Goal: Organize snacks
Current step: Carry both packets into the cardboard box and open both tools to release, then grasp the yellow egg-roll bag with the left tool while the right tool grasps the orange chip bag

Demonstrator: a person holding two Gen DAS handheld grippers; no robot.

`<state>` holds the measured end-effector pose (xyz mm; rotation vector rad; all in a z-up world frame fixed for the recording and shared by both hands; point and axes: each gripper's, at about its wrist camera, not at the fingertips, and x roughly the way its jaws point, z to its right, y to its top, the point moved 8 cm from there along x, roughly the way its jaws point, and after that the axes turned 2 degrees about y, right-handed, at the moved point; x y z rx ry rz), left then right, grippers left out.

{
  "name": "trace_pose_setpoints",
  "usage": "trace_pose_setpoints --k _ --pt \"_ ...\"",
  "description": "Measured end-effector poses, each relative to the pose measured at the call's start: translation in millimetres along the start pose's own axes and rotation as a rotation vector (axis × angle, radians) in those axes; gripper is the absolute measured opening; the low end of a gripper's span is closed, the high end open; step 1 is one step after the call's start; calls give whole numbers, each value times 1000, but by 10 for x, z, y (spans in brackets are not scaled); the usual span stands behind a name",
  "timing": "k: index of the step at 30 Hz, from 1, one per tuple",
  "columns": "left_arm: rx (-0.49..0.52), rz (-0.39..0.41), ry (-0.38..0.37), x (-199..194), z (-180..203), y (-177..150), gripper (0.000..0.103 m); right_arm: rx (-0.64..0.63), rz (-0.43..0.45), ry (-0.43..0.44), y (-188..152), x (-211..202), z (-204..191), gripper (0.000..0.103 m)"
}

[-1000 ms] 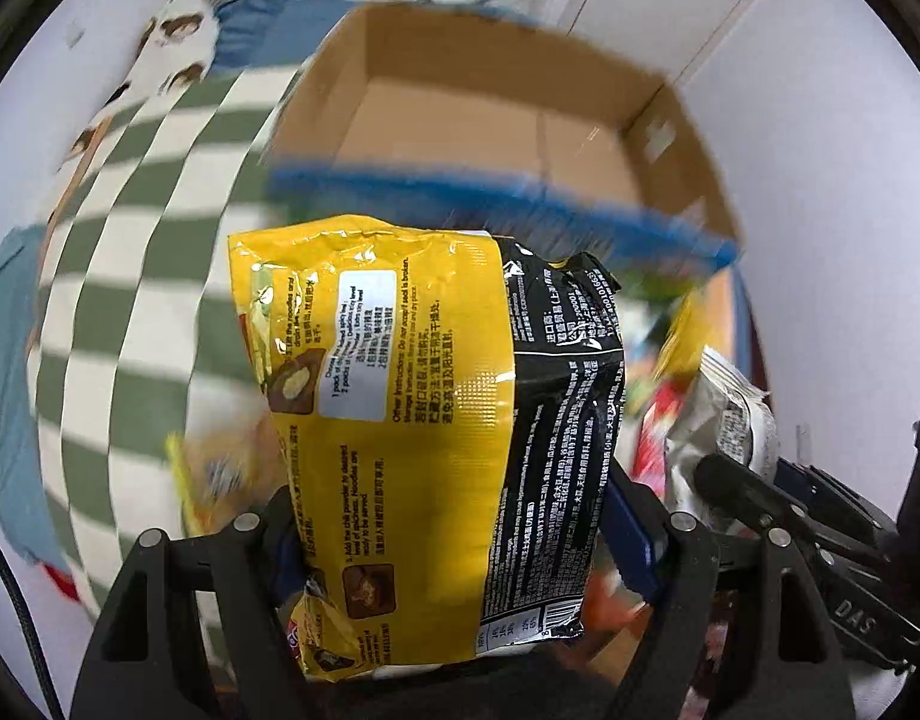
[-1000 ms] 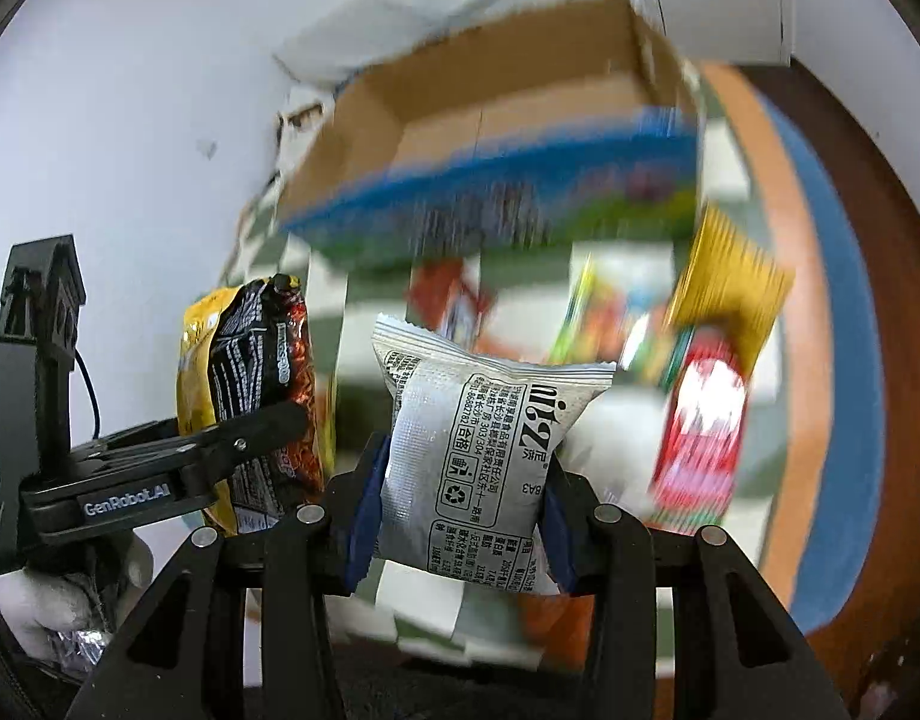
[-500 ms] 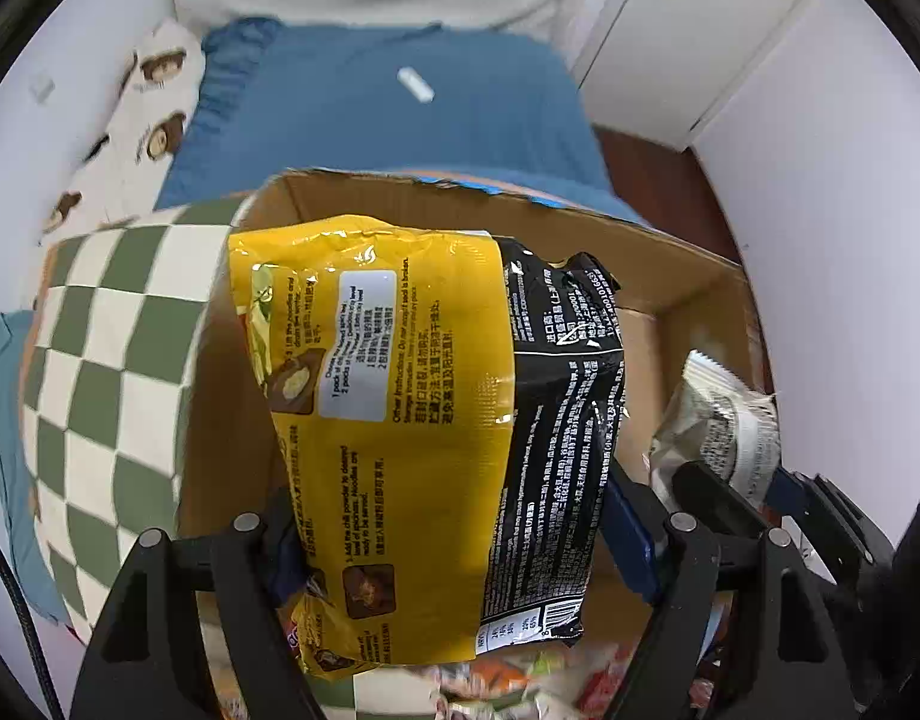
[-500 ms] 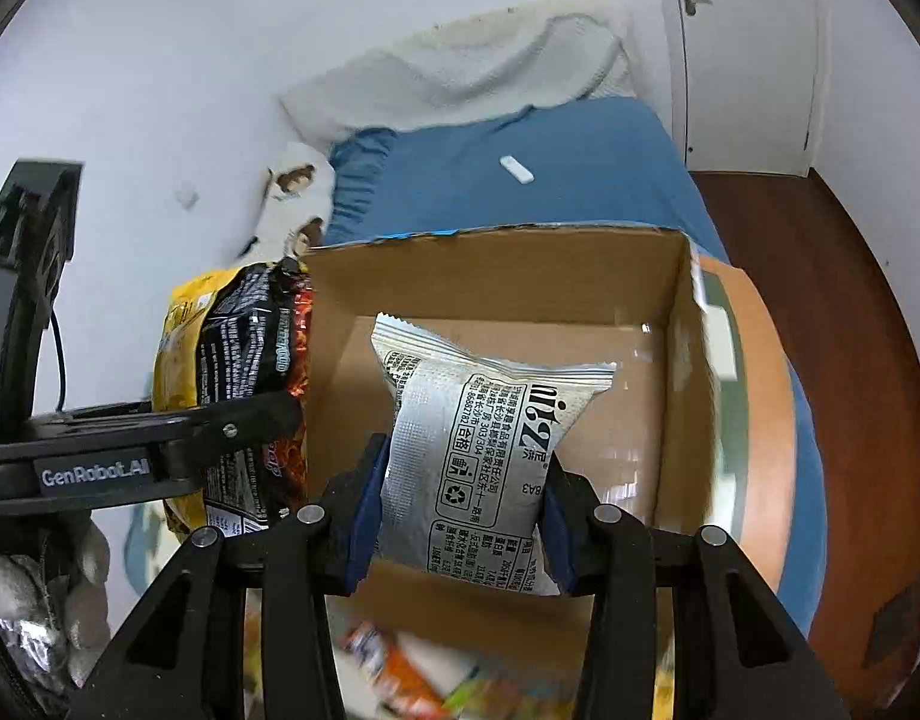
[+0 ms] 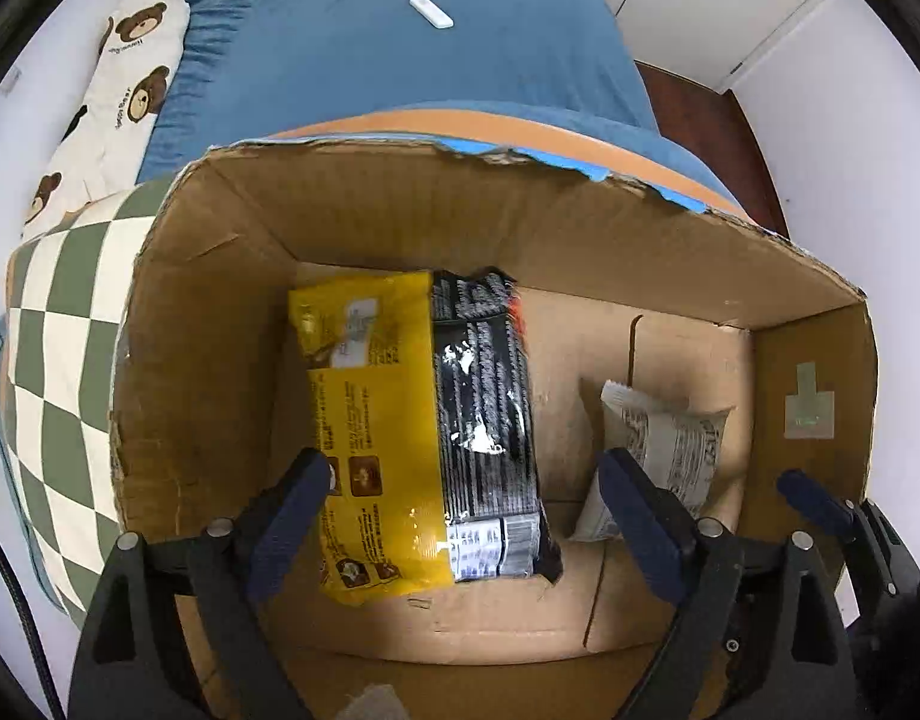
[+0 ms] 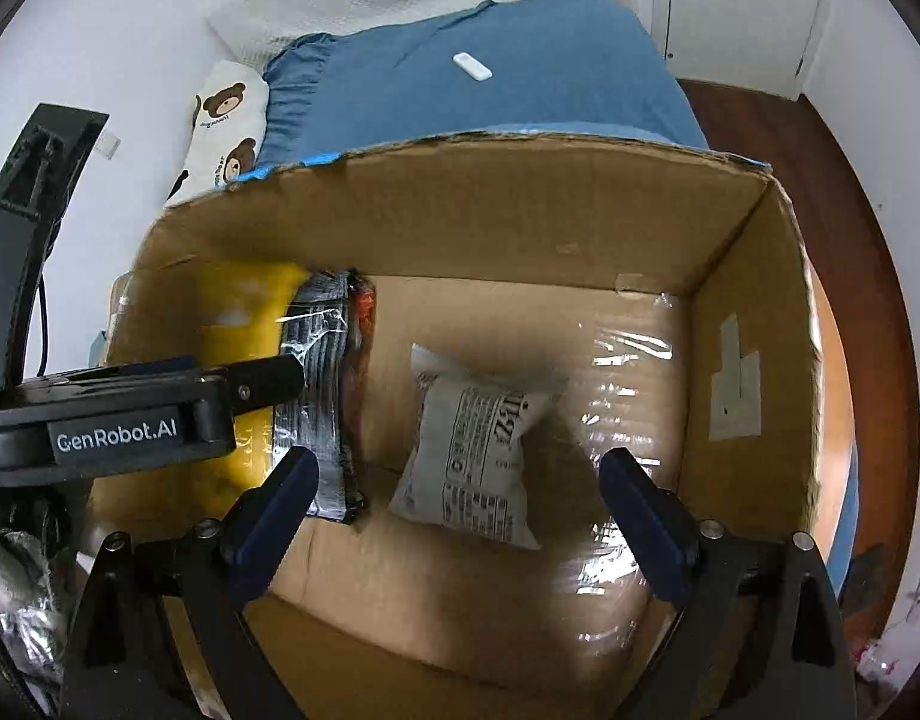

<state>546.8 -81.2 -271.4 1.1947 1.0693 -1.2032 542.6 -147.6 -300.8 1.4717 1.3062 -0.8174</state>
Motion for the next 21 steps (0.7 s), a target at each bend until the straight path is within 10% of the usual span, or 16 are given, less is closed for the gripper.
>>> trace_pose_setpoints --k 21 --pt "13 310 -14 -1266 -105 -930 92 20 168 -117 -514 -1008 -186 97"
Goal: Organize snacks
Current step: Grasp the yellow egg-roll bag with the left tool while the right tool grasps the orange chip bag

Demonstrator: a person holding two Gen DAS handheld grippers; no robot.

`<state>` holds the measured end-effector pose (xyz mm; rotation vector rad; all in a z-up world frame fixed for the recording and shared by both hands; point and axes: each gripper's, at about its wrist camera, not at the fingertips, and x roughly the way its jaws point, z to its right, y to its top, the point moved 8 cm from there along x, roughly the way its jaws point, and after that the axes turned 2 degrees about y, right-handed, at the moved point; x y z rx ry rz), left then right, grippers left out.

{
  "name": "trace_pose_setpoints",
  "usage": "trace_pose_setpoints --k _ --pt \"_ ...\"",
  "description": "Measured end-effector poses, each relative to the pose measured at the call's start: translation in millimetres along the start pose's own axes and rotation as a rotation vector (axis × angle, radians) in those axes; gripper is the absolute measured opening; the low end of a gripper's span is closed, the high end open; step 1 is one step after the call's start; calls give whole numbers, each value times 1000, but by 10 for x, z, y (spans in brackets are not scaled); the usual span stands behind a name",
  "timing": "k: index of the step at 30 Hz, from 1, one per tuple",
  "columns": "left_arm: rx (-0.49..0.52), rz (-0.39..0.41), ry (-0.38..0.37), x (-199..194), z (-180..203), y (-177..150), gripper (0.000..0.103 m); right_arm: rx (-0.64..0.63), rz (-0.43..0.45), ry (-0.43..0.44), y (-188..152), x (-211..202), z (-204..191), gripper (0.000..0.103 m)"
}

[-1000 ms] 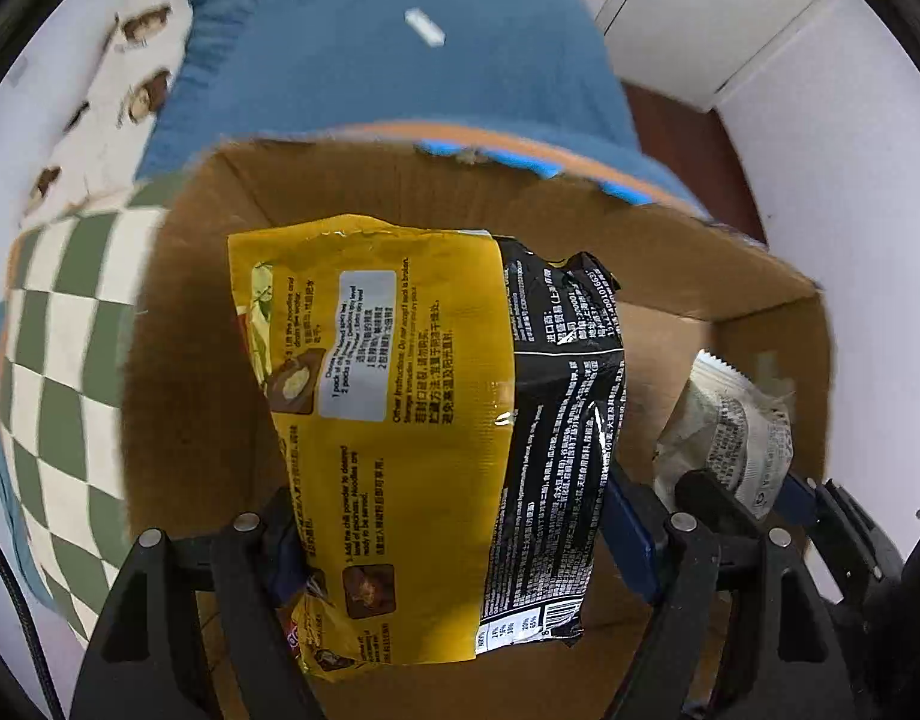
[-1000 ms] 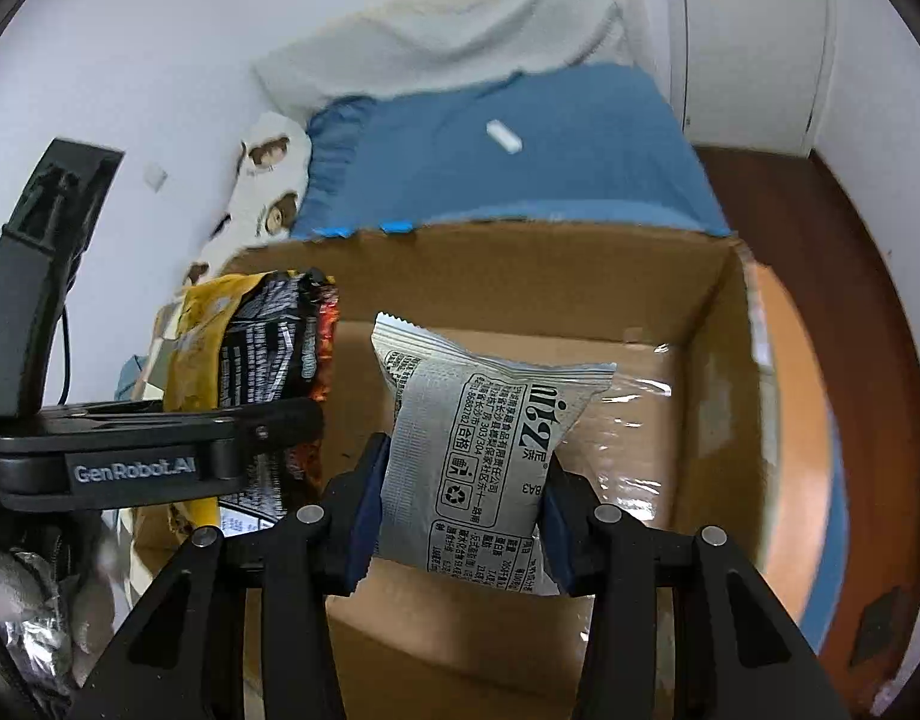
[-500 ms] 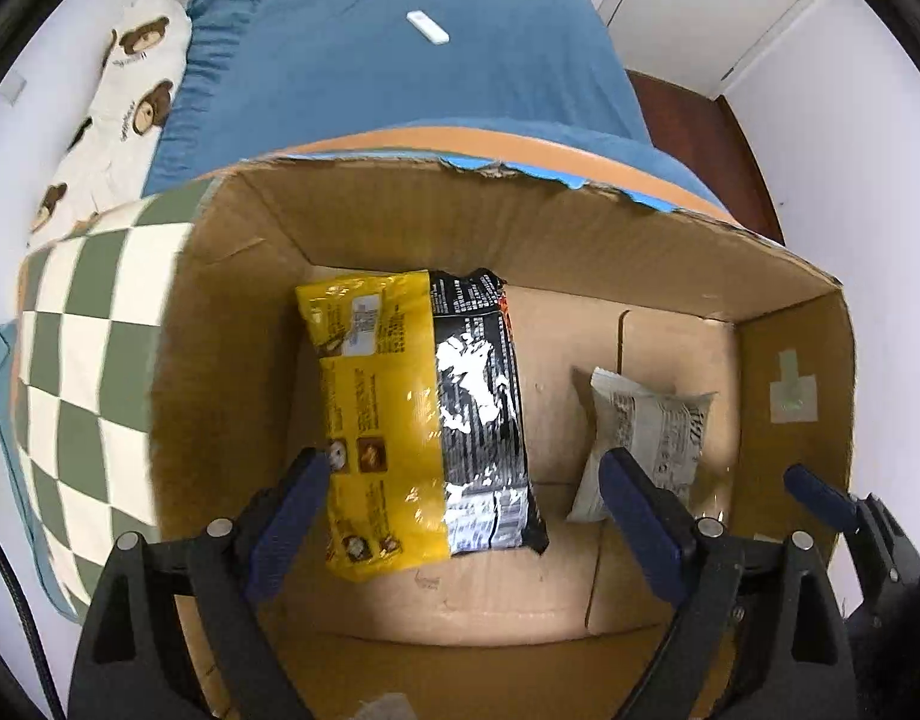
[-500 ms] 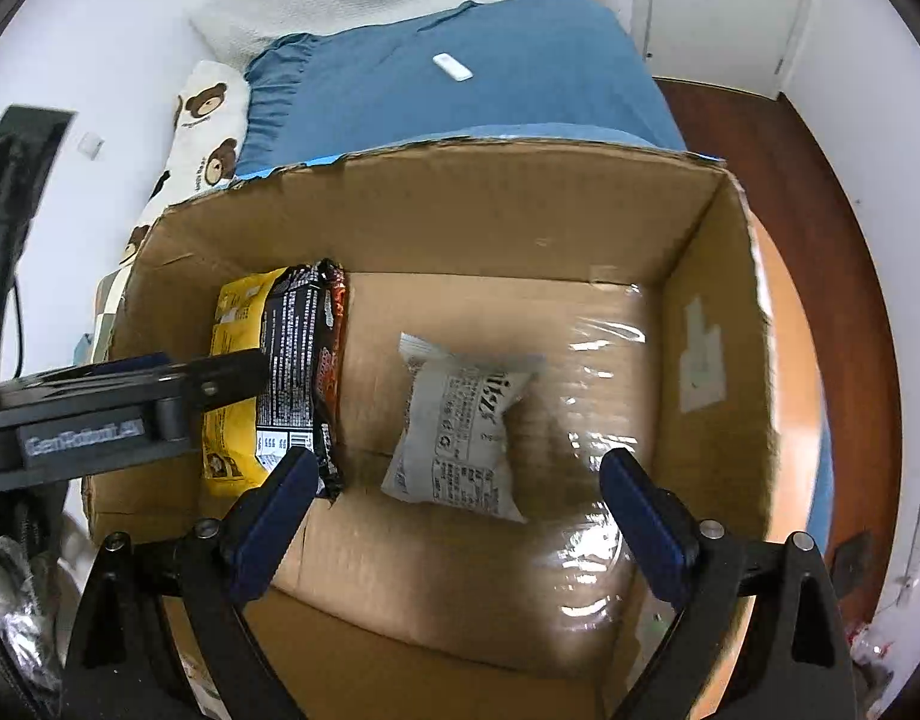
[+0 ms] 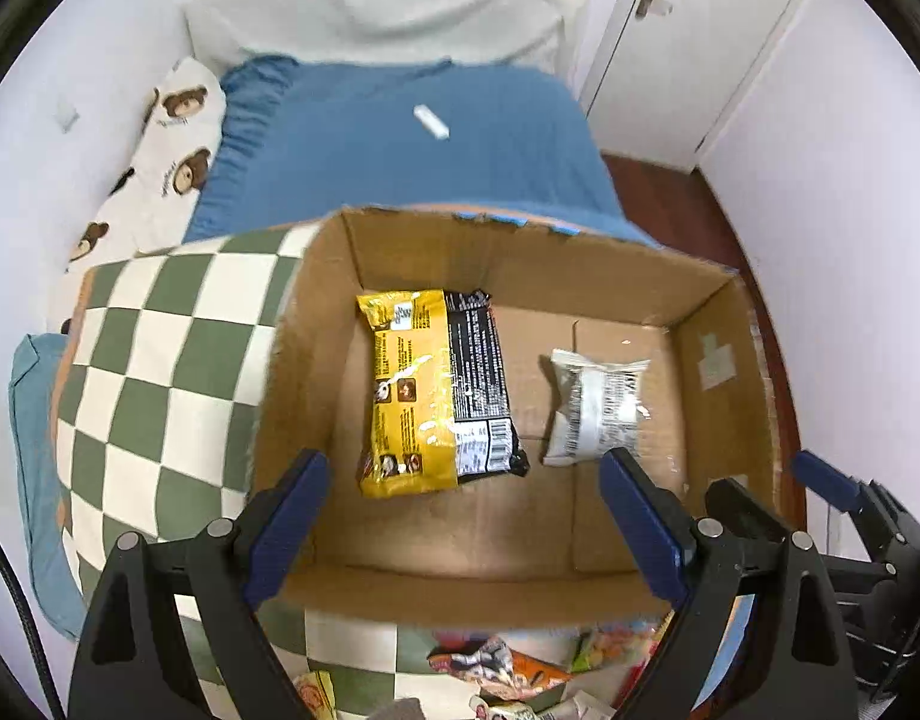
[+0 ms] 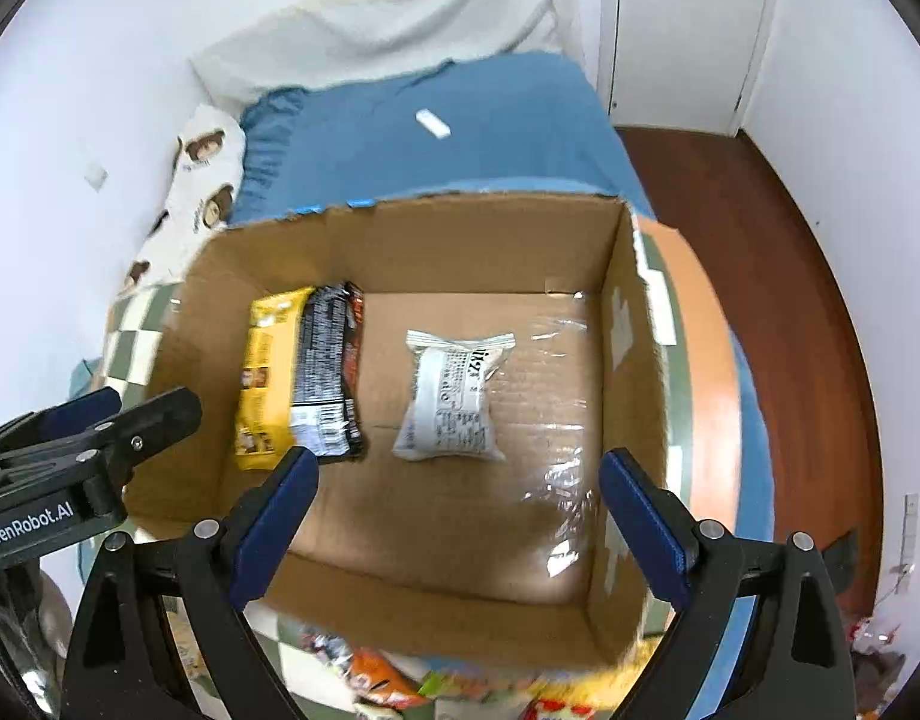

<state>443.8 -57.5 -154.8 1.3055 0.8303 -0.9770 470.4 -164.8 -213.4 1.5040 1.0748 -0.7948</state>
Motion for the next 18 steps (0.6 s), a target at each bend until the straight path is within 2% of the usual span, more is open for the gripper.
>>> trace_pose_setpoints --k 4,8,11,15,18 --pt "27 68 -1 -398 -49 -307 92 21 50 48 -306 -425 -69 97" --pt "69 94 39 -613 -148 -914 92 60 33 93 -1002 -703 -59 97" --pt "75 51 70 -556 -254 -1431 92 176 -41 148 -1713 -700 57 97" --pt "58 -83 63 -302 -391 -2153 92 424 -220 233 -2821 -485 244 97" --pt "49 -143 71 -154 -477 -2523 92 569 -339 263 -3549 -288 295 97"
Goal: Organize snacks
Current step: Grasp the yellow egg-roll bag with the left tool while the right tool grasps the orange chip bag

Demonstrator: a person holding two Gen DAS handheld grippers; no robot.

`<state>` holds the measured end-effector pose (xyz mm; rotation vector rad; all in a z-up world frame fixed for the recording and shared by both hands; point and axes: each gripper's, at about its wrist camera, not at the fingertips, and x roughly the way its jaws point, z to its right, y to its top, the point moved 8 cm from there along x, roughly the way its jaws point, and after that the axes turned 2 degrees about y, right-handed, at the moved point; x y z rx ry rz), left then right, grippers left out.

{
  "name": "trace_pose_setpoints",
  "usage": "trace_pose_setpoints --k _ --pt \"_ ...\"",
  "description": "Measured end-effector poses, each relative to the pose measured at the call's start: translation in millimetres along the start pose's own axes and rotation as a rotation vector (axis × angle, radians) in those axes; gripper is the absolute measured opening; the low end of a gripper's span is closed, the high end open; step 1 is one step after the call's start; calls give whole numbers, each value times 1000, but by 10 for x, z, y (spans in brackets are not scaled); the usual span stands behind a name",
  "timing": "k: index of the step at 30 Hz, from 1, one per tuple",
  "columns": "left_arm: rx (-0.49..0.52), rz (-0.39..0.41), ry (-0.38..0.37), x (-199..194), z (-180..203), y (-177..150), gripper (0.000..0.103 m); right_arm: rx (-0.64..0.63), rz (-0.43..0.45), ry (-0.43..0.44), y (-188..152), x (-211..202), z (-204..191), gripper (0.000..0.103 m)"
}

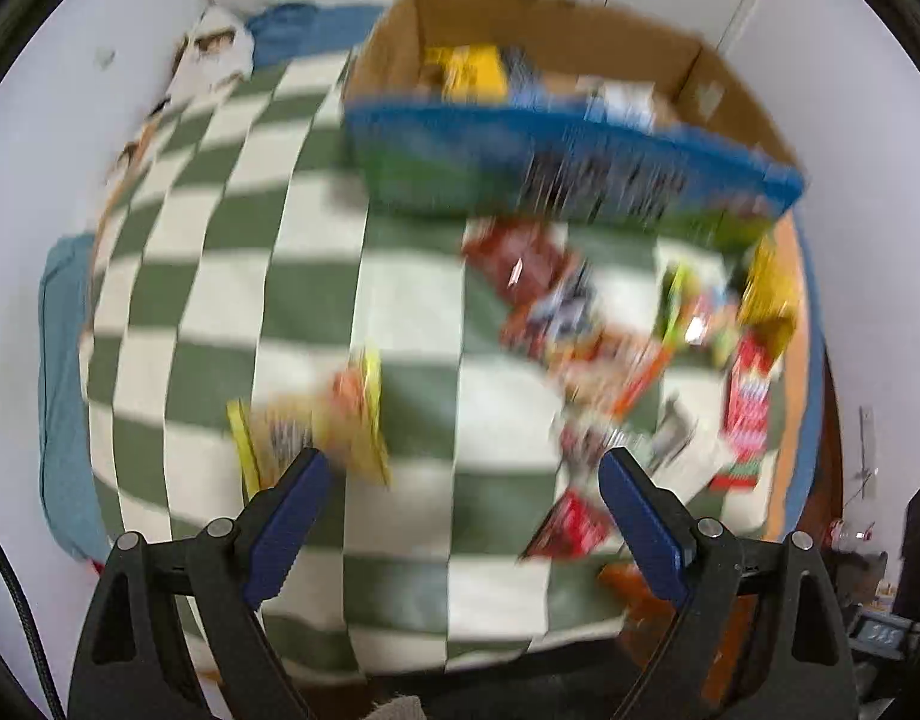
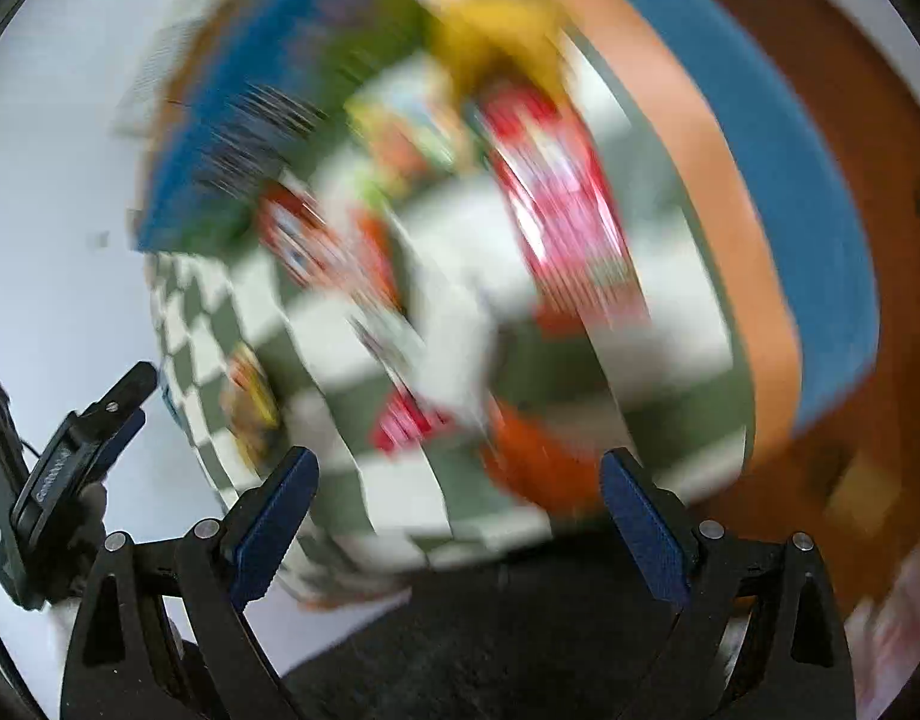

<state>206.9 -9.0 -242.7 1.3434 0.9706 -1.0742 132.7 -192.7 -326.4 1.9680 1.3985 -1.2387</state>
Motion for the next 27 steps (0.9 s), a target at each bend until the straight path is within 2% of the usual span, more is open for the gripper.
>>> trace_pose_setpoints --k 4,7,9,11,13,19,25,27 --pt "24 -22 50 152 -103 -312 92 120 -72 29 -368 443 312 95" --pt "44 -29 89 245 -221 -458 92 138 -39 23 -372 726 356 92" --pt "65 -33 125 314 -326 -529 92 132 -14 8 -329 916 347 84" --pt "92 -25 166 355 -432 -580 92 77 37 -70 -202 1070 300 65" --pt "133 -12 210 382 -531 -604 92 21 89 -134 -100 1155 268 56" --pt "312 27 291 382 -687 -580 92 -138 151 -208 -130 1149 2 49" --pt "567 31 333 492 -617 -366 92 -328 195 -175 -199 836 -678 49" --pt "682 0 340 614 -535 -291 92 -354 179 -138 -181 794 -856 49"
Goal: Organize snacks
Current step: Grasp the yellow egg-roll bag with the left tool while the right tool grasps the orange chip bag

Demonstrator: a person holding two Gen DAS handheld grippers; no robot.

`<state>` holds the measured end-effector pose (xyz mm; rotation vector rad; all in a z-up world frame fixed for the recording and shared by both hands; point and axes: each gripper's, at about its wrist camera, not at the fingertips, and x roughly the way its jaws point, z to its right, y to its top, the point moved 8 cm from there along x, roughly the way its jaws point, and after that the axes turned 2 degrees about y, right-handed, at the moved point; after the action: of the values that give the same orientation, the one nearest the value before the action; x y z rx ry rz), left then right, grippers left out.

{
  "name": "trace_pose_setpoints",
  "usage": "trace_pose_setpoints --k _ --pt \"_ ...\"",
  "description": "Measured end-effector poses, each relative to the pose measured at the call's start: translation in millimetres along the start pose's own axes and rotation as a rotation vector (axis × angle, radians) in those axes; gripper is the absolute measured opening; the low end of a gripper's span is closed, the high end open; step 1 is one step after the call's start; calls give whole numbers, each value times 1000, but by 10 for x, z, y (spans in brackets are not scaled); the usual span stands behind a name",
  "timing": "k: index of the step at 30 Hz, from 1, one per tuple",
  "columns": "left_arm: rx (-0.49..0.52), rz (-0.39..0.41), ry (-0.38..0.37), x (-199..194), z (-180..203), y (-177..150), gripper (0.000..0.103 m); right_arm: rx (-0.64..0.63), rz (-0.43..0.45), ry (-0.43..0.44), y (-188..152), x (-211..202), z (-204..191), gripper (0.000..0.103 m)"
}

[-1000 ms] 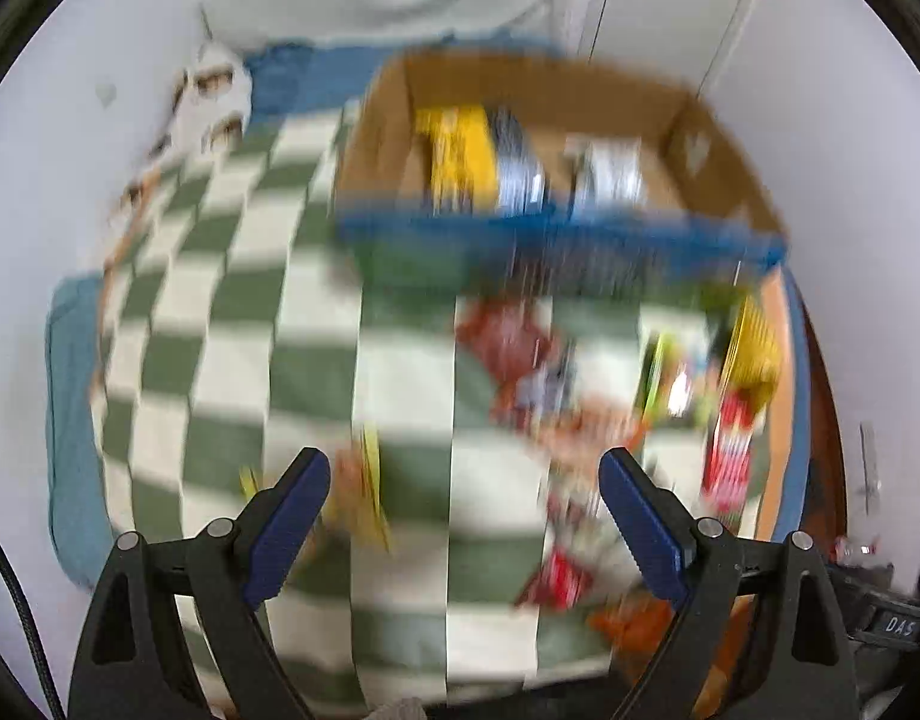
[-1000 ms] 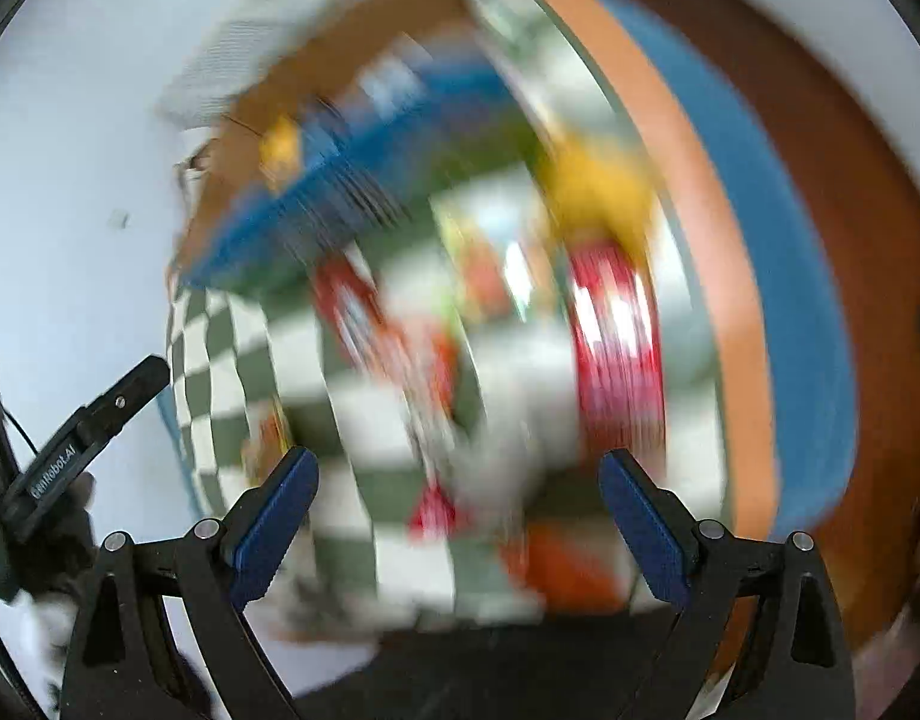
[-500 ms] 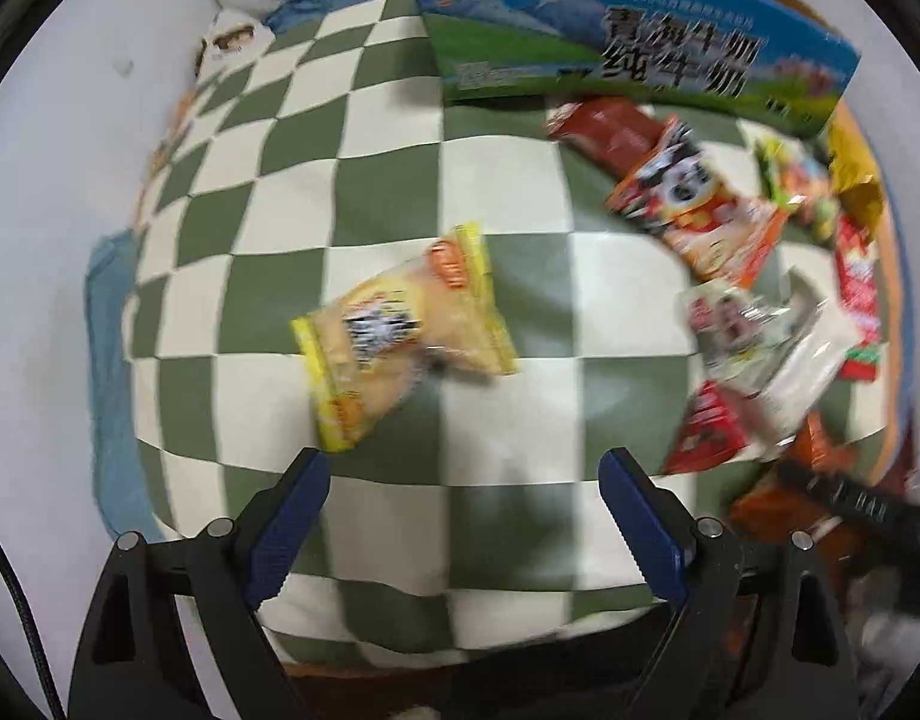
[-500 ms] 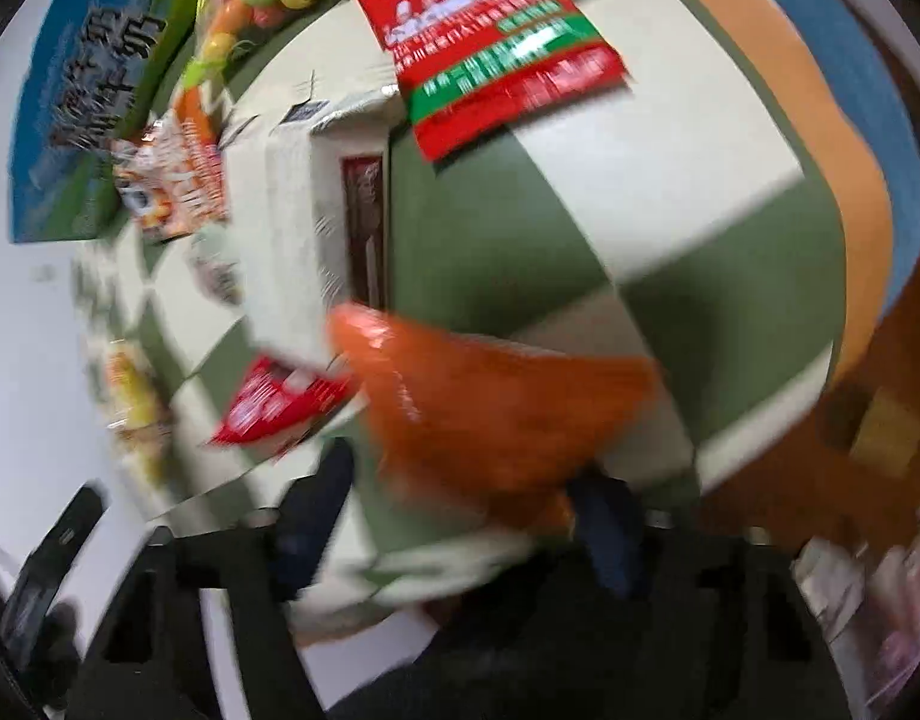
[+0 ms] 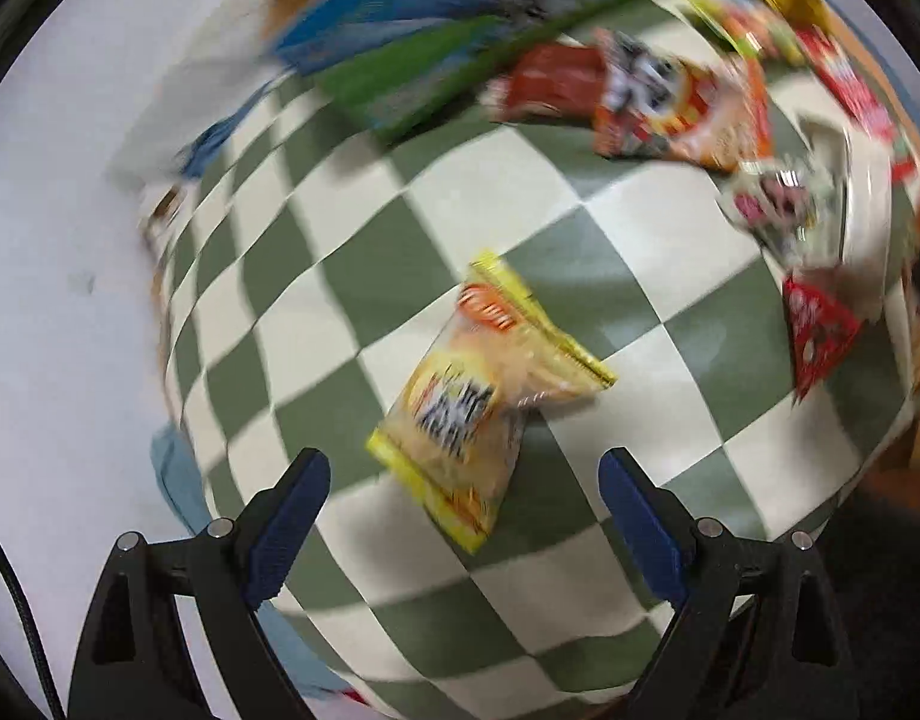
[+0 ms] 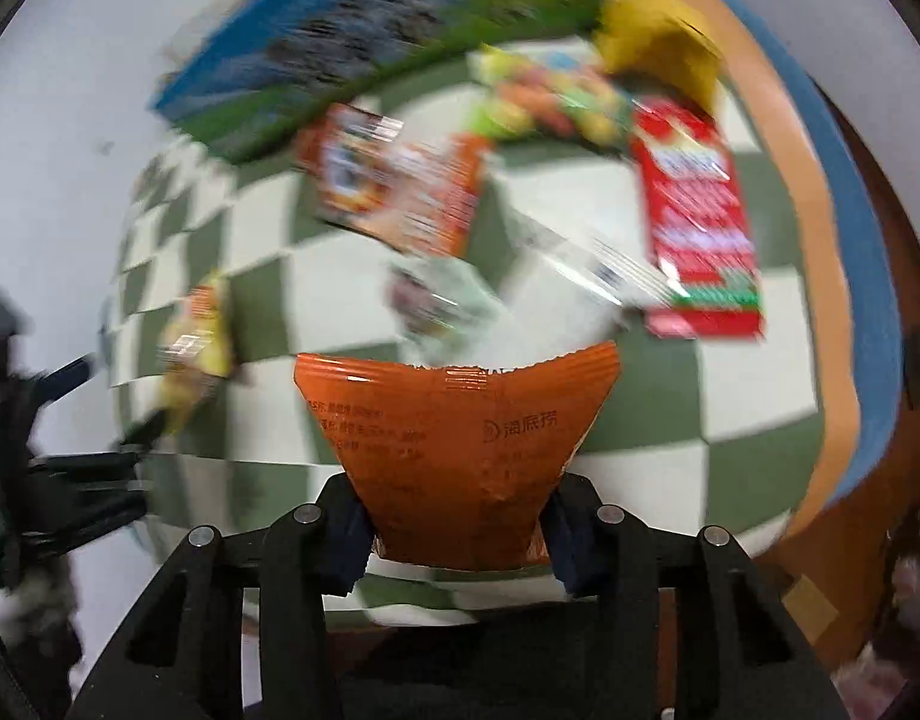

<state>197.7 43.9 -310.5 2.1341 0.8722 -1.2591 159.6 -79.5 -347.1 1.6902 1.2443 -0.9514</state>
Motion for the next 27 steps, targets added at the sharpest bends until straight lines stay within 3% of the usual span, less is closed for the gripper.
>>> trace_pose_setpoints --k 4,7,11,16,21,24,27 --pt "167 -42 53 303 83 163 92 -50 -62 65 211 98 -373 49" --pt "107 -87 33 486 -64 312 92 -99 -118 91 347 284 -630 49" --pt "-170 -160 -69 656 -528 502 92 -134 -185 98 594 532 -758 49" --pt "-478 -269 -228 886 -913 436 92 -174 -242 71 849 847 -869 49" --pt "-710 -365 -382 879 -980 206 92 -197 -286 34 939 1099 -999 54" --pt "-869 -380 -469 828 -974 62 92 -172 -287 40 933 1131 -1017 64" --pt "-1057 -414 -618 792 -852 -85 92 -146 -284 43 924 1099 -953 65"
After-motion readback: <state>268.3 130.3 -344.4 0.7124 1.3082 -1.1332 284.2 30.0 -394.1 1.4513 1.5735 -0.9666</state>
